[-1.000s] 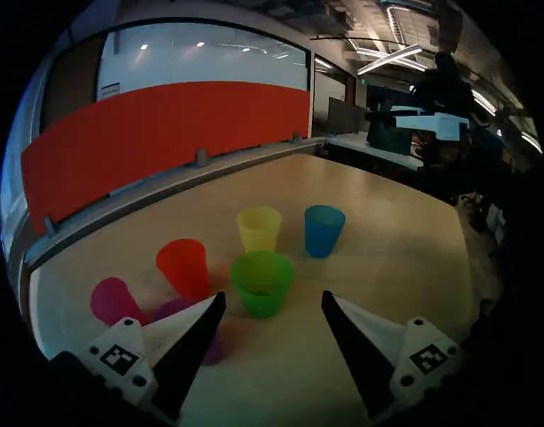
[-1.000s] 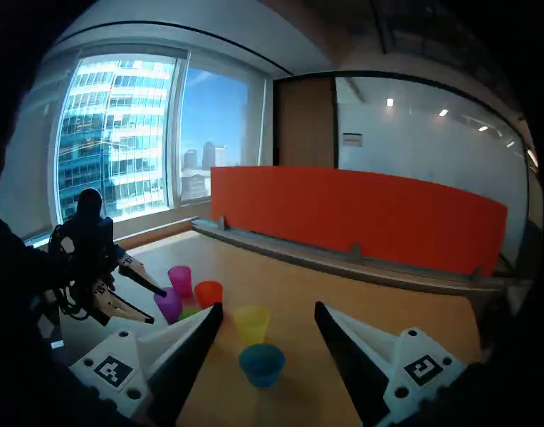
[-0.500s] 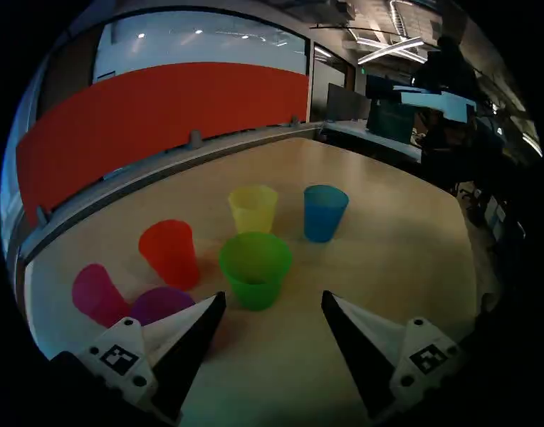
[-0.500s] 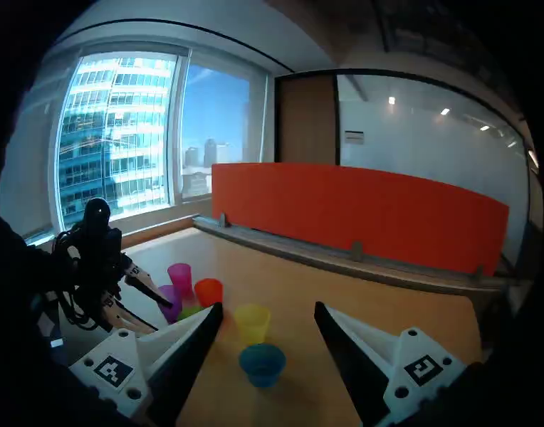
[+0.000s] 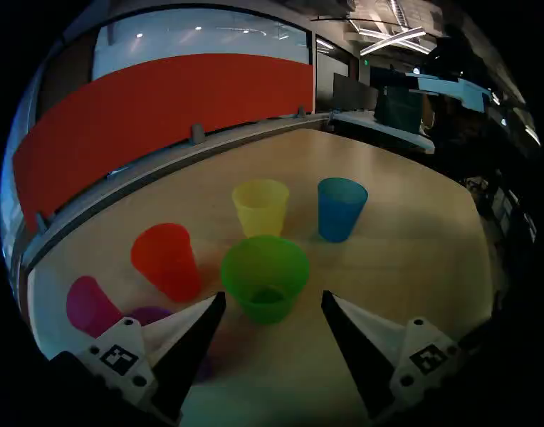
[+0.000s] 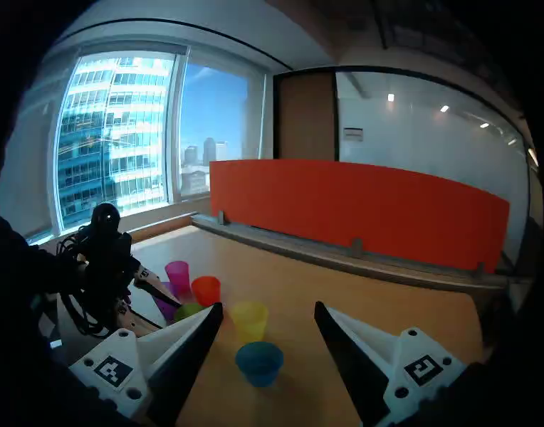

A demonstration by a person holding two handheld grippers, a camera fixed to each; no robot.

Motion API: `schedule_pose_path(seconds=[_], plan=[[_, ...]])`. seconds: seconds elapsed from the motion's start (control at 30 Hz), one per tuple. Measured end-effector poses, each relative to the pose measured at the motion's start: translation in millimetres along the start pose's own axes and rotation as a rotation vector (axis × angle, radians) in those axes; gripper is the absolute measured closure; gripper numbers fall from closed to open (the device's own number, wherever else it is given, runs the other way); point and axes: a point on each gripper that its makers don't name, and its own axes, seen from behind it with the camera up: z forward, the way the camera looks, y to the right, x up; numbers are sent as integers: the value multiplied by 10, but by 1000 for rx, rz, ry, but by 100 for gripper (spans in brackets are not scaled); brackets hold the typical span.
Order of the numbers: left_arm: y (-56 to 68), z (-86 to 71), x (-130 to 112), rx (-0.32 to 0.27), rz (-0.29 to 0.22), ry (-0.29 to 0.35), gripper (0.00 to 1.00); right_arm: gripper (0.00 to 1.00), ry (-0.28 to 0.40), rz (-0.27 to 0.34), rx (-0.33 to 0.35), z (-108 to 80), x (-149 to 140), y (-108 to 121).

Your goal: Pour water

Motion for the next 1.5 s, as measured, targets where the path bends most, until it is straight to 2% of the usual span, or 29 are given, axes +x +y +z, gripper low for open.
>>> schedule_pose_path(seconds=[0.3,0.5,0.63,0.77,0.8,1.17,1.5], plan=[[-26,207,32,10,14,-9,0,0,-6,6,-5,-5,-61,57],[-46,274,80,5,-11,-1,0,0,-10,10,-13,-15,-115,113],[-72,304,78,16,-9,-9,1,0,-10,15,-14,-26,-126,134],[-83,321,75,28,1,-16,13,0,-8,19,-12,-36,-126,135],[-79,323,74,29,4,-18,13,0,-8,19,-12,-38,-127,134],[-4,251,182,10,24,10,14,0,-21,14,-15,-49,-218,137],[34,53,331,2,28,56,14,0,-49,2,-19,13,-381,141]])
